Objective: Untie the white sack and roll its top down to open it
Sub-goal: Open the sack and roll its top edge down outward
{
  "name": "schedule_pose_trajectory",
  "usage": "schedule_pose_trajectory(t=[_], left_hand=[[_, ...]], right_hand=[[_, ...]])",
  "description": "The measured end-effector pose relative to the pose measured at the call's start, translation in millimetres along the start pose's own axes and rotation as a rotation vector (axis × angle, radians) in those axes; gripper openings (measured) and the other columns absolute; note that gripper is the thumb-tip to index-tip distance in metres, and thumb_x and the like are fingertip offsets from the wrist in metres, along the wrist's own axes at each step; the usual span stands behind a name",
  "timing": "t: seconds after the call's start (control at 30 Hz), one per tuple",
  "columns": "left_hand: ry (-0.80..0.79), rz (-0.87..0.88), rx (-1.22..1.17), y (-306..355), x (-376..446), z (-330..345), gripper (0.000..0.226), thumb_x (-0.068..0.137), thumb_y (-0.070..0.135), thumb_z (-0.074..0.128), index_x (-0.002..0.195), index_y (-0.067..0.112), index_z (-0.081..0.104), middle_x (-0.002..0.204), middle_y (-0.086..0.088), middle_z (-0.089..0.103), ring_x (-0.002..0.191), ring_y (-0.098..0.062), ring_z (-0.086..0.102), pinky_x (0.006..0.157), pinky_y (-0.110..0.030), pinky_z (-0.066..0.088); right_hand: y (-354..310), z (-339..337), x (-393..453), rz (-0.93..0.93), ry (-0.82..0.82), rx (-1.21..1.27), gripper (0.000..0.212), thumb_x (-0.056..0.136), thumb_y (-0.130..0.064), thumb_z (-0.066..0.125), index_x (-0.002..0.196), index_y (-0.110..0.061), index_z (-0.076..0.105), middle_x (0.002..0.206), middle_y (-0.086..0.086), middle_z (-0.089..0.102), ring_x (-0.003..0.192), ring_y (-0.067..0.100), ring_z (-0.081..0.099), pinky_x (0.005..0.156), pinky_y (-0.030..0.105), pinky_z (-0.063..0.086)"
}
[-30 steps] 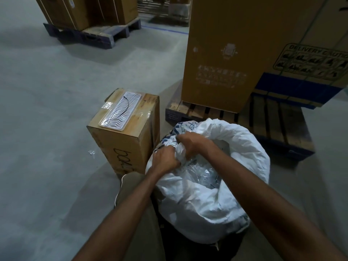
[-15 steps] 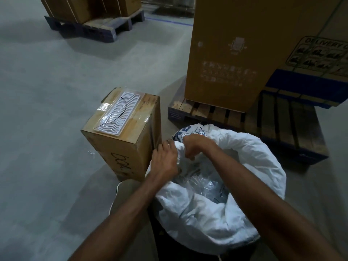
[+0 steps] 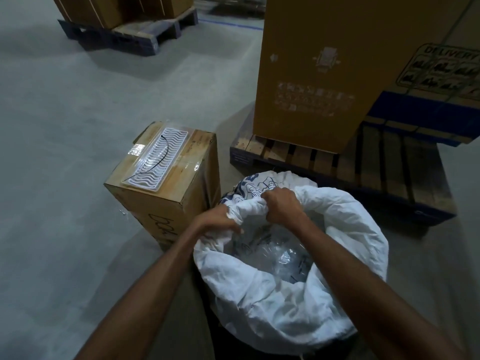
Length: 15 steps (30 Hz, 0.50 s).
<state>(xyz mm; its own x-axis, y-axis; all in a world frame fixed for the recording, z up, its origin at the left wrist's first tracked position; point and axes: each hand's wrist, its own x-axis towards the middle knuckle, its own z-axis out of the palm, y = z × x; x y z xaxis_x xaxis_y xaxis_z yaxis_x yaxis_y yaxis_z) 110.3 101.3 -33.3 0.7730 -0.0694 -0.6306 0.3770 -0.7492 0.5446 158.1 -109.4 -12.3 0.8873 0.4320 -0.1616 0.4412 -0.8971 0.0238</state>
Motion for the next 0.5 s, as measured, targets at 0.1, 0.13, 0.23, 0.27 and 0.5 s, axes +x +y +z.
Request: schedule_pose_trajectory(t=[0.1, 0.13, 0.23, 0.27, 0.5], left_hand=[[0.506, 0.218, 0.481, 26.2, -10.5, 26.3, 0.106, 0.068, 0.048, 0.086, 0.153, 0.019, 0.030, 0.144, -0.014, 0.044, 0.125, -0.031, 0.051, 0.104, -0.041, 0.046], [0.604, 0.277, 0.575, 37.1, -13.0, 35.0, 0.102, 0.070, 0.046, 0.084, 0.152, 0.018, 0.029, 0.143, -0.014, 0.044, 0.126, -0.030, 0.049, 0.108, -0.041, 0.043], [0.641, 0.315, 0.570, 55.6, -4.8, 57.9, 0.089, 0.076, 0.037, 0.080, 0.150, 0.016, 0.035, 0.145, -0.013, 0.051, 0.128, -0.029, 0.051, 0.112, -0.041, 0.039], [0.617, 0.281, 0.478, 58.2, 0.0, 60.5, 0.079, 0.080, 0.032, 0.079, 0.147, 0.014, 0.041, 0.141, -0.014, 0.056, 0.124, -0.030, 0.055, 0.109, -0.040, 0.043], [0.024, 0.130, 0.094, 65.0, 18.7, 12.4, 0.040, 0.072, 0.008, 0.076, 0.110, 0.008, 0.067, 0.107, -0.012, 0.071, 0.098, -0.030, 0.068, 0.081, -0.037, 0.058]], right_hand=[[-1.2, -15.1, 5.9, 0.063, -0.119, 0.126, 0.027, 0.079, -0.018, 0.069, 0.103, -0.015, 0.058, 0.106, 0.009, 0.064, 0.099, 0.029, 0.063, 0.074, 0.032, 0.044], [-1.3, -21.5, 10.1, 0.081, -0.184, 0.141, 0.031, 0.079, -0.018, 0.070, 0.107, -0.014, 0.058, 0.108, 0.008, 0.063, 0.100, 0.028, 0.063, 0.076, 0.034, 0.046], [0.5, -39.7, 19.6, 0.111, -0.475, 0.198, 0.038, 0.073, -0.012, 0.079, 0.107, -0.011, 0.062, 0.107, 0.009, 0.066, 0.095, 0.025, 0.063, 0.075, 0.034, 0.051], [2.8, -42.4, 20.3, 0.115, -0.526, 0.215, 0.045, 0.072, -0.014, 0.083, 0.112, -0.010, 0.063, 0.110, 0.009, 0.065, 0.096, 0.024, 0.063, 0.075, 0.034, 0.050], [13.5, 1.7, -19.9, -0.022, 0.098, -0.091, 0.081, 0.066, -0.021, 0.086, 0.139, -0.017, 0.051, 0.137, 0.008, 0.055, 0.128, 0.030, 0.050, 0.113, 0.049, 0.037]])
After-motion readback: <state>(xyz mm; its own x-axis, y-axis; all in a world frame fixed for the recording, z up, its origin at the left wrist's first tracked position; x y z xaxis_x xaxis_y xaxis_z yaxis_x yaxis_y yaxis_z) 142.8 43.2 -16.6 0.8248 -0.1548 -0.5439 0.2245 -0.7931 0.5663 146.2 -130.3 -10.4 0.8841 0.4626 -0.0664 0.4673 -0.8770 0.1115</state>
